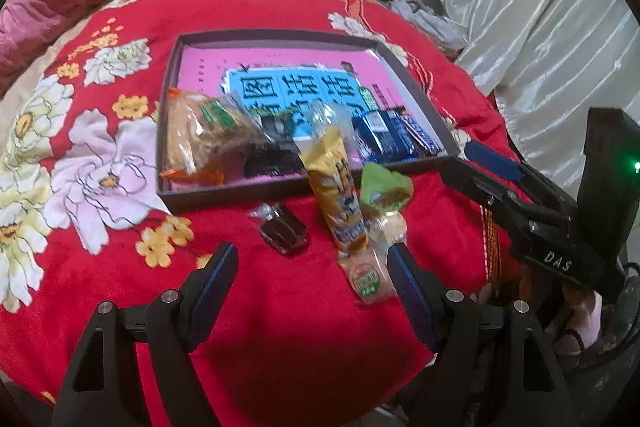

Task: Organize snacks
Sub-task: 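Withdraw both open tools from the tray toward the loose snacks beside it, then grasp the small clear bread bag with the left tool while the right tool grasps the green-label bag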

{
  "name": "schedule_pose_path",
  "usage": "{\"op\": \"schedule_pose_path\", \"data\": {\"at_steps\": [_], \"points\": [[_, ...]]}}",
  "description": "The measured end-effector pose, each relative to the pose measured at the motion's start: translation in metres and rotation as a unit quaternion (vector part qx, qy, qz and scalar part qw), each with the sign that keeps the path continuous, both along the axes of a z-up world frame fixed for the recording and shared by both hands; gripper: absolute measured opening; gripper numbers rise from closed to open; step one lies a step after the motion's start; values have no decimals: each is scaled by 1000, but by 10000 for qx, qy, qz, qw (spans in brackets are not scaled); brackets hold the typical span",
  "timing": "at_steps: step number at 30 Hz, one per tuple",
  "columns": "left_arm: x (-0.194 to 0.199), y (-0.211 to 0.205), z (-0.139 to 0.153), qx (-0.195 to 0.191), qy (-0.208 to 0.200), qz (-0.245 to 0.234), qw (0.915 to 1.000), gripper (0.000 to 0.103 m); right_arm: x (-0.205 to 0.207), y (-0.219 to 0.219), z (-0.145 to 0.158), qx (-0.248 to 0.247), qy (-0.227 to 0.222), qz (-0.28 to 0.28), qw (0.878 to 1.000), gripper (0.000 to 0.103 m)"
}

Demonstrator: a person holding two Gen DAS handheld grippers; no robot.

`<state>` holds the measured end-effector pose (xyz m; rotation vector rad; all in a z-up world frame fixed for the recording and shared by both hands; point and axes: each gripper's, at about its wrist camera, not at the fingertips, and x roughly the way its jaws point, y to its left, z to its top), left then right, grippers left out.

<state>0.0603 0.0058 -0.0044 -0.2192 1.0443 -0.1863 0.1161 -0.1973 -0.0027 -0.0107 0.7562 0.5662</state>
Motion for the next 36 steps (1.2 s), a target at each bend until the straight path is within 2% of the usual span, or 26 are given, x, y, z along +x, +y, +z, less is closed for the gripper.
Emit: {"op": "schedule_pose_path", "data": {"at_steps": [10,24,30,34,36], "points": [[-2,-12,-10,15,143,-182,9997,78,-3,-2,-8,-121,240,-50,9996,76],[0,-31,-32,-191,442,-374,9981,78,-2,1,-26,-257,651,5,9975,76],[3,-41,-39,-292,507,-501,9970,78,2,6,-44,-376,1048,70,9938,76],[6,-44,-44,-314,523,-532,9967,78,7,9,-57,-256,1360,175,9902,76],[9,-42,-48,-358,571,-515,9964,78,8,12,-60,-257,1425,231,9892,72]]}}
